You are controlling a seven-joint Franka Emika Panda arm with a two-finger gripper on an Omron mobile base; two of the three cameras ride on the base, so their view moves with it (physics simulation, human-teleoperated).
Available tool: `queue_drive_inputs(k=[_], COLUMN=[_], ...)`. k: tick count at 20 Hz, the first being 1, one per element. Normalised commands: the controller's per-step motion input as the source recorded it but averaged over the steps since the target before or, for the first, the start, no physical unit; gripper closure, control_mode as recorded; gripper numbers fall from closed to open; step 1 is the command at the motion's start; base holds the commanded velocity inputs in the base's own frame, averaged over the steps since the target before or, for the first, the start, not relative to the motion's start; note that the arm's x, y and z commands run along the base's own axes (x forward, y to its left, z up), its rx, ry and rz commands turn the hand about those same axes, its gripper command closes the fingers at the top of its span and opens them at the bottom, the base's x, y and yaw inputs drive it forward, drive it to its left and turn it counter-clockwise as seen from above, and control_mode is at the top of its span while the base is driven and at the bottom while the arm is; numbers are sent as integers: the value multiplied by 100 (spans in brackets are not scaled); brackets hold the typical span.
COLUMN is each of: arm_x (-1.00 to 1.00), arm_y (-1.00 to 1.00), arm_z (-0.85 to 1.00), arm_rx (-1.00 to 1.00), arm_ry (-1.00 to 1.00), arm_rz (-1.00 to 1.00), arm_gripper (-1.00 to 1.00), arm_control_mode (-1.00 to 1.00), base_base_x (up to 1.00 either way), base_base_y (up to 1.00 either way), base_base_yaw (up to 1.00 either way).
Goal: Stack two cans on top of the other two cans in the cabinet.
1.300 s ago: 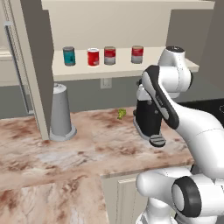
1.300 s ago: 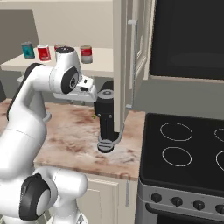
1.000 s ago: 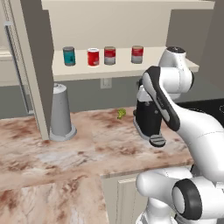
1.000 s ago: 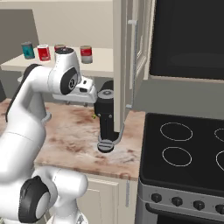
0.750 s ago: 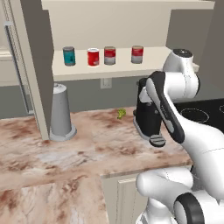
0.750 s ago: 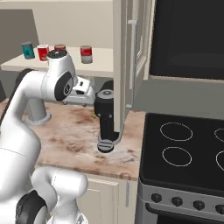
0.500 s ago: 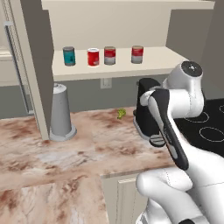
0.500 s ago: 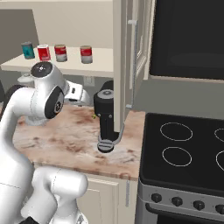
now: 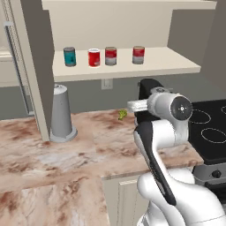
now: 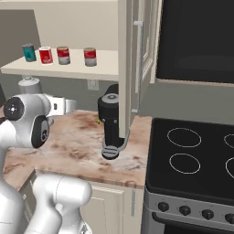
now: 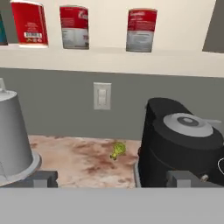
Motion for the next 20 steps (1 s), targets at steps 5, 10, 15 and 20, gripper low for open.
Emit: queue_drive_inputs(k=[5,10,15,20], arm_x=[2,9,8,5], arm_y=[40,42,37,32], arm_z=[25,36,48,48], arm_rx=[0,0,0,0], arm_ry=[-31,-21,-3,2], arm_rz=[1,3,3,0], arm_gripper=[-100,-100,-100,-100], arm_control_mode=[-100,-100,-100,-100], base_base_x=[0,0,0,0], base_base_y=[0,0,0,0], base_base_yaw=[0,0,0,0])
